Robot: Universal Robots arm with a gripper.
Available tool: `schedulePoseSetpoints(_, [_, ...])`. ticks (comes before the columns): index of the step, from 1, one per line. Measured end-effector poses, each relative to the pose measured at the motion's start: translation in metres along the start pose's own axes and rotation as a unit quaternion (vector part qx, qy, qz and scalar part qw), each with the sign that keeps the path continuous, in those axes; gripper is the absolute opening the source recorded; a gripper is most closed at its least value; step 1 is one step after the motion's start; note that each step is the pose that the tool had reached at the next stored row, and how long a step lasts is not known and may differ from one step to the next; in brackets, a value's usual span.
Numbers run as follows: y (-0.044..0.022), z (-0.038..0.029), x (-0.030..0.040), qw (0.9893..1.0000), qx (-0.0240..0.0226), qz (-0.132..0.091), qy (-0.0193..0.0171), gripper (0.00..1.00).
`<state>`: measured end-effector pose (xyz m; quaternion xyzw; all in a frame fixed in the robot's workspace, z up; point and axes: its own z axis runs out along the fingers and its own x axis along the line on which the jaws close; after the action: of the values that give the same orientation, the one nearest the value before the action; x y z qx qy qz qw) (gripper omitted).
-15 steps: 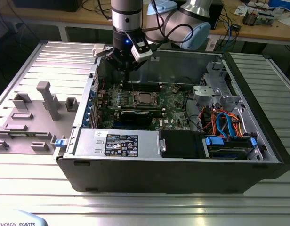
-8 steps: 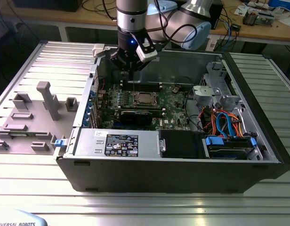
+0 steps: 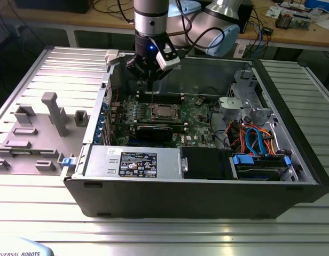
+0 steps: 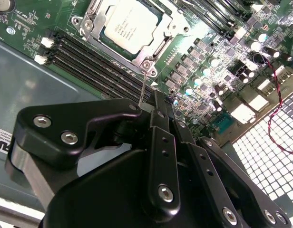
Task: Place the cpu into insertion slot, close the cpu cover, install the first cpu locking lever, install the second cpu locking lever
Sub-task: 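Install the first cpu locking lever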
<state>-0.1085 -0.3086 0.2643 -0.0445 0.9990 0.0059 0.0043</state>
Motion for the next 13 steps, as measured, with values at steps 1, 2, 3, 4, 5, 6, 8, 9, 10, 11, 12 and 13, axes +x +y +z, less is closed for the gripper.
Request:
schedulePoseSetpoints(1, [0.0, 0.0, 0.0, 1.0, 0.0, 0.0, 0.0, 0.11])
schedulePoseSetpoints(2, [0.0, 0.0, -0.0001, 1.0, 0.0, 0.0, 0.0, 0.11])
schedulePoseSetpoints(3, [0.0, 0.0001, -0.0005, 1.0, 0.0, 0.0, 0.0, 0.11])
schedulePoseSetpoints(4, [-0.0001, 0.0001, -0.001, 1.0, 0.0, 0.0, 0.0, 0.11])
schedulePoseSetpoints(5, [-0.0001, 0.0002, -0.0014, 1.0, 0.0, 0.0, 0.0, 0.11])
schedulePoseSetpoints(6, [-0.0002, 0.0002, -0.0023, 1.0, 0.0, 0.0, 0.0, 0.11])
schedulePoseSetpoints(8, [-0.0004, 0.0008, -0.0044, 1.0, 0.0, 0.0, -0.0001, 0.11])
schedulePoseSetpoints(9, [-0.0005, 0.001, -0.0049, 1.0, 0.0, 0.0, -0.0001, 0.11])
schedulePoseSetpoints(10, [-0.0005, 0.0012, -0.006, 1.0, 0.0, 0.0, -0.0001, 0.11])
schedulePoseSetpoints(11, [-0.0007, 0.0013, -0.008, 1.0, 0.0, 0.0, 0.0, 0.11])
schedulePoseSetpoints(12, [-0.0008, 0.0015, -0.0093, 1.0, 0.0, 0.0, 0.0, 0.11])
schedulePoseSetpoints(13, [-0.0009, 0.0015, -0.0097, 1.0, 0.0, 0.0, 0.0, 0.11])
